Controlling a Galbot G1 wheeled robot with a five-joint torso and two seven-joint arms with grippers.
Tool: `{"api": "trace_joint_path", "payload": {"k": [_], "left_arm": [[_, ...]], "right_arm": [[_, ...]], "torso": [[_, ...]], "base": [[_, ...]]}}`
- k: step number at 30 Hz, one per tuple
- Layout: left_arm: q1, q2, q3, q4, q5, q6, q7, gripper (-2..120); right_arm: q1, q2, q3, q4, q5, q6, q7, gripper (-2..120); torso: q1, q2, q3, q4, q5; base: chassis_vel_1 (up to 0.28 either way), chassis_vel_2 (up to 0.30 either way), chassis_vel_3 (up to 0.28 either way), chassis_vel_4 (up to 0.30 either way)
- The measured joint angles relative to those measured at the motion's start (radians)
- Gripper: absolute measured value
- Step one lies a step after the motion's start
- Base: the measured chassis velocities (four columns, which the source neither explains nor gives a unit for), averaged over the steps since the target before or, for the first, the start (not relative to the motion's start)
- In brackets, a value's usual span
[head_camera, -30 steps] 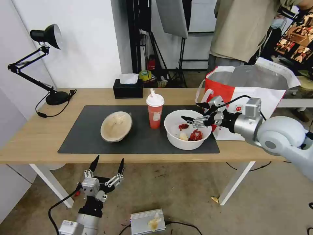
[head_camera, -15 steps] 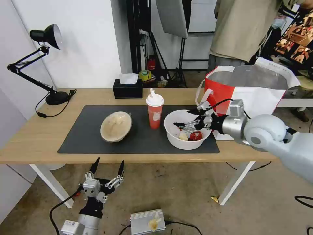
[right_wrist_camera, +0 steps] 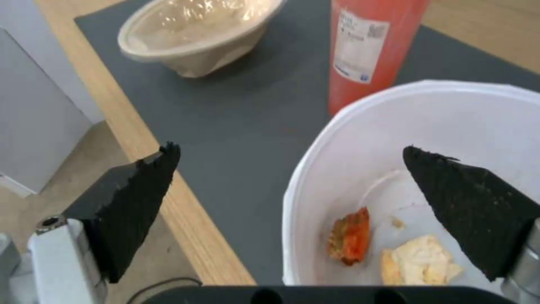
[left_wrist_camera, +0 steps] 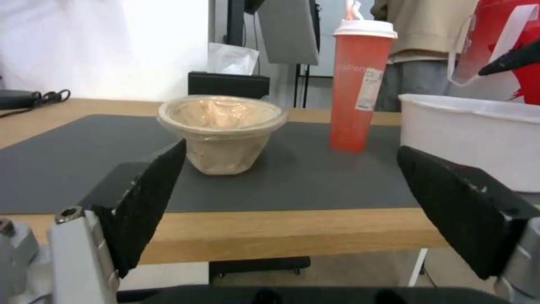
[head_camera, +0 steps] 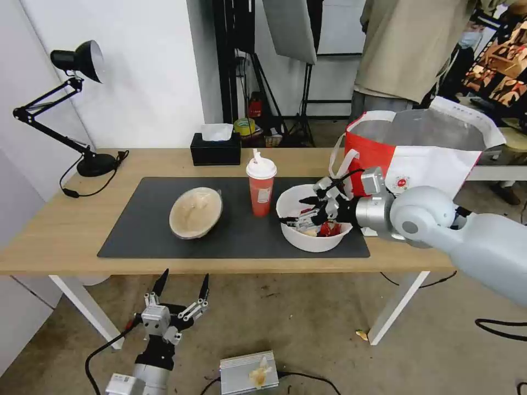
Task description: Pick up the trash from the table and place it into the takeout bag.
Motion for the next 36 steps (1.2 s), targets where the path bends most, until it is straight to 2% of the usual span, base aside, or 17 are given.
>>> {"api": "trace_joint_path", "payload": {"k": [18, 36], "left_arm": [[-0.003, -0.01, 0.007, 0.013, 0.015, -0.009, 0.003, 100], [-0.004, -0.038, 0.011, 0.04, 0.029, -0.037, 0.004, 100]], "right_arm": [[-0.016, 0.011, -0.02, -0.003, -0.007, -0.063, 0.114, 100], [-0.05, 0.033, -0.023, -0.024, -0.043, -0.072, 0.141, 100]], "torso": [[0.0, 0.0, 0.0, 0.0, 0.0], [0.0, 0.0, 0.0, 0.0, 0.0001]], "base": [[0.0, 0.0, 0.0, 0.0], [0.0, 0.0, 0.0, 0.0]]}}
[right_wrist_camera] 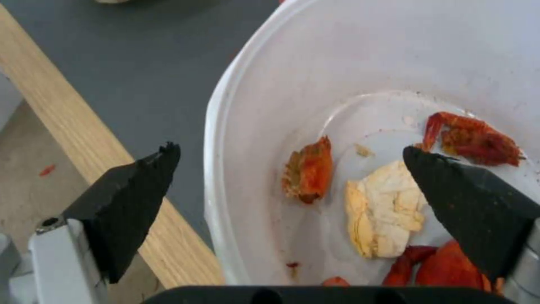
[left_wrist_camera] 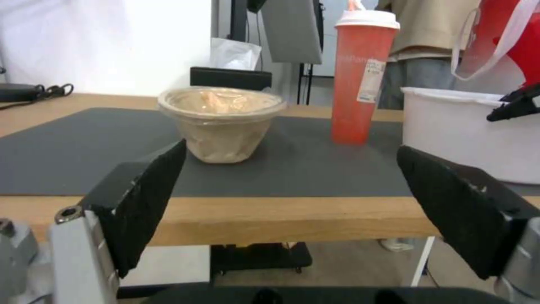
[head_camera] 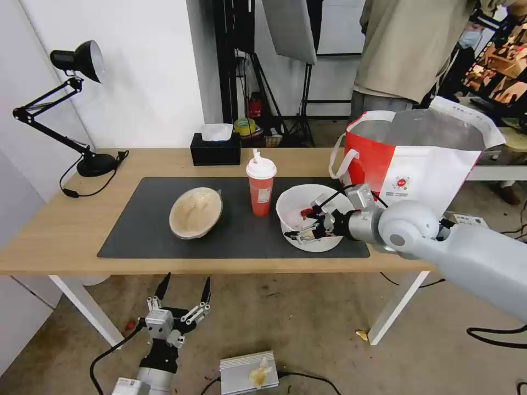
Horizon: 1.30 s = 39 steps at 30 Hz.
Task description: Pick up the trash from the table and place it into the takeout bag.
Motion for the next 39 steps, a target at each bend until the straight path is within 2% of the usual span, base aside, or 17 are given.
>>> {"api": "trace_joint_path", "payload": {"k": [4, 6, 8, 9, 11, 14, 16, 17, 18, 20, 22, 25, 27, 31, 39], "left_arm": [[-0.003, -0.004, 0.002, 0.005, 0.003, -0.001, 0.0, 100], [-0.004, -0.005, 0.002, 0.008, 0.006, -0.002, 0.001, 100], [-0.005, -0.005, 0.002, 0.01, 0.006, -0.002, 0.001, 100], [-0.005, -0.005, 0.002, 0.011, 0.007, -0.002, 0.001, 100], [-0.006, -0.005, 0.003, 0.012, 0.007, -0.003, 0.001, 100], [-0.006, -0.005, 0.003, 0.013, 0.008, -0.003, 0.001, 100], [-0.008, -0.007, 0.003, 0.014, 0.01, -0.003, 0.0, 100], [-0.008, -0.007, 0.003, 0.014, 0.01, -0.003, 0.0, 100], [-0.009, -0.009, 0.003, 0.015, 0.012, -0.003, -0.001, 100], [-0.009, -0.01, 0.003, 0.016, 0.013, -0.003, -0.001, 100], [-0.009, -0.01, 0.003, 0.017, 0.014, -0.003, -0.001, 100], [-0.008, -0.012, 0.004, 0.019, 0.015, -0.003, -0.001, 100], [-0.008, -0.013, 0.004, 0.019, 0.015, -0.003, -0.001, 100], [-0.007, -0.015, 0.004, 0.019, 0.018, -0.004, -0.002, 100], [-0.004, -0.019, 0.004, 0.018, 0.02, -0.005, -0.002, 100]], "right_arm": [[-0.004, 0.003, 0.0, -0.003, -0.008, -0.003, 0.0, 100], [-0.007, 0.005, 0.002, -0.006, -0.012, -0.004, 0.002, 92], [-0.009, 0.007, 0.004, -0.006, -0.012, -0.004, 0.004, 89], [-0.01, 0.008, 0.005, -0.007, -0.012, -0.004, 0.009, 82], [-0.012, 0.01, 0.006, -0.008, -0.011, -0.005, 0.014, 76], [-0.012, 0.011, 0.007, -0.009, -0.011, -0.005, 0.016, 71], [-0.014, 0.012, 0.008, -0.01, -0.01, -0.005, 0.019, 59], [-0.014, 0.012, 0.008, -0.01, -0.01, -0.005, 0.019, 59], [-0.015, 0.013, 0.009, -0.01, -0.01, -0.005, 0.02, 51], [-0.016, 0.014, 0.01, -0.01, -0.009, -0.005, 0.02, 42], [-0.017, 0.014, 0.011, -0.01, -0.009, -0.005, 0.021, 39], [-0.027, 0.014, 0.016, -0.01, -0.008, -0.005, 0.022, 25], [-0.03, 0.014, 0.02, -0.01, -0.008, -0.005, 0.023, 21], [-0.041, 0.015, 0.033, -0.011, -0.008, -0.006, 0.027, 3], [-0.061, 0.009, 0.056, -0.002, -0.01, -0.006, 0.029, 0]], "torso": [[0.0, 0.0, 0.0, 0.0, 0.0], [0.0, 0.0, 0.0, 0.0, 0.0], [0.0, 0.0, 0.0, 0.0, 0.0], [0.0, 0.0, 0.0, 0.0, -0.0001], [0.0, 0.0, 0.0, 0.0, 0.0], [0.0, 0.0, 0.0, 0.0, 0.0], [0.0, 0.0, 0.0, 0.0, 0.0], [0.0, 0.0, 0.0, 0.0, 0.0], [0.0, 0.0, 0.0, 0.0, 0.0], [0.0, 0.0, 0.0, 0.0, 0.0], [0.0, 0.0, 0.0, 0.0, 0.0], [0.0, 0.0, 0.0, 0.0, -0.0001], [0.0, 0.0, 0.0, 0.0, -0.0001], [0.0, 0.0, 0.0, 0.0, -0.0001], [0.0, 0.0, 0.0, 0.0, 0.0]], "base": [[0.0, 0.0, 0.0, 0.0], [0.0, 0.0, 0.0, 0.0], [0.0, 0.0, 0.0, 0.0], [0.0, 0.0, 0.0, 0.0], [0.0, 0.0, 0.0, 0.0], [0.0, 0.0, 0.0, 0.0], [0.0, 0.0, 0.0, 0.0], [0.0, 0.0, 0.0, 0.0], [0.0, 0.0, 0.0, 0.0], [0.0, 0.0, 0.0, 0.0], [0.0, 0.0, 0.0, 0.0], [0.0, 0.0, 0.0, 0.0], [0.0, 0.0, 0.0, 0.0], [0.0, 0.0, 0.0, 0.0], [0.0, 0.0, 0.0, 0.0]]}}
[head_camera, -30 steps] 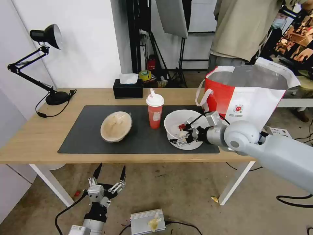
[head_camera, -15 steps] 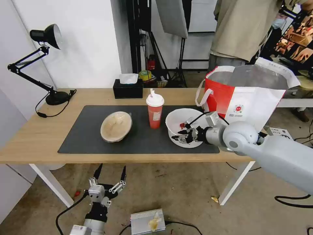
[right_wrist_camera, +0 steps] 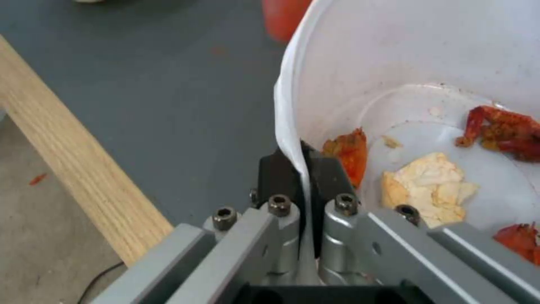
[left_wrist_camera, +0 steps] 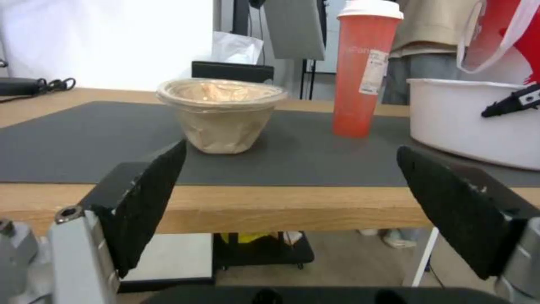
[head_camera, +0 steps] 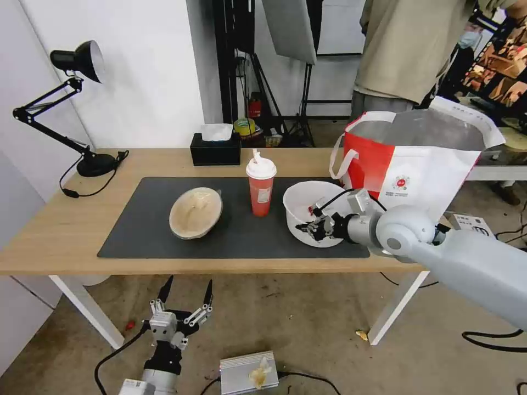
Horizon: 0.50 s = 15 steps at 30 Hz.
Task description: Pick up the trash from the table and place it into the takeout bag.
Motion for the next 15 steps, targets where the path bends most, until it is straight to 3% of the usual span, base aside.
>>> {"api": "trace_joint_path", "payload": {"k": [15], "left_arm": [[0.017, 0.009, -0.013, 0.0, -0.005, -0.013, -0.003, 100]], "right_arm": [[-0.013, -0.082, 0.036, 0.11, -0.097, 0.021, -0.04, 0]], "torso": [[0.0, 0.0, 0.0, -0.0001, 0.0]], "base": [[0.0, 0.0, 0.0, 0.0]]}}
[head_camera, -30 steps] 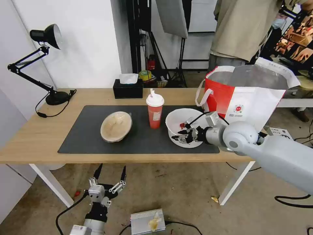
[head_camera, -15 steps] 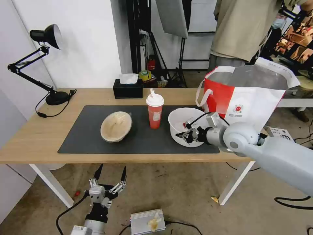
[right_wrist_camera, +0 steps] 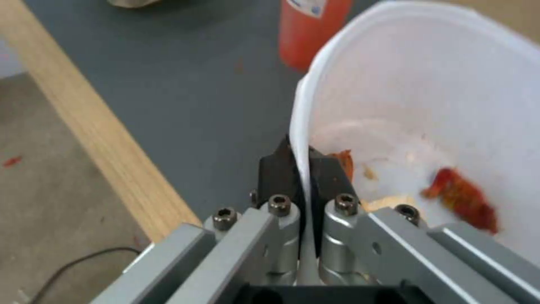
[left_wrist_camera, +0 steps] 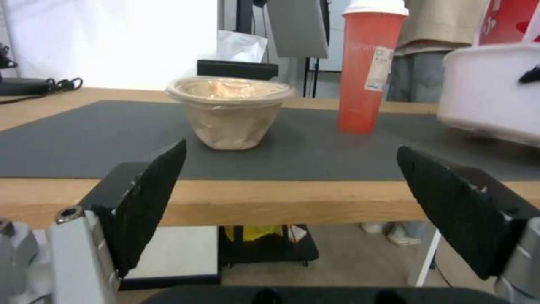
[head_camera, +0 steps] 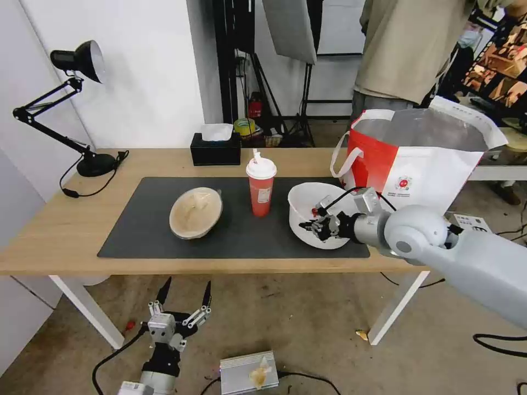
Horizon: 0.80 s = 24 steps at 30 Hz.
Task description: Pick up the trash from the table and place it into the takeout bag.
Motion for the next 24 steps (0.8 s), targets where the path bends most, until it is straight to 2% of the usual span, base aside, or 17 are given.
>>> {"api": "trace_joint_path", "payload": {"k": [7, 13, 17, 24], "left_arm": [[0.007, 0.015, -0.004, 0.009, -0.008, -0.013, -0.001, 100], [0.008, 0.023, -0.003, 0.009, -0.011, -0.014, -0.001, 100], [0.009, 0.024, -0.001, 0.003, -0.011, -0.014, -0.001, 100], [0.009, 0.025, 0.001, -0.004, -0.008, -0.014, -0.001, 100]], "right_arm": [[-0.019, -0.082, 0.02, 0.106, -0.171, 0.033, -0.053, 0], [-0.075, -0.131, 0.068, 0.19, -0.224, 0.064, -0.071, 0], [-0.155, -0.162, 0.145, 0.279, -0.245, 0.091, -0.071, 0], [-0.253, -0.191, 0.244, 0.343, -0.267, 0.108, -0.076, 0]], "torso": [[0.0, 0.0, 0.0, 0.0, 0.0], [0.0, 0.0, 0.0, 0.0, 0.0], [0.0, 0.0, 0.0, 0.0, 0.0], [0.0, 0.0, 0.0, 0.0002, 0.0]], "base": [[0.0, 0.0, 0.0, 0.0], [0.0, 0.0, 0.0, 0.0], [0.0, 0.0, 0.0, 0.0], [0.0, 0.0, 0.0, 0.0]]}}
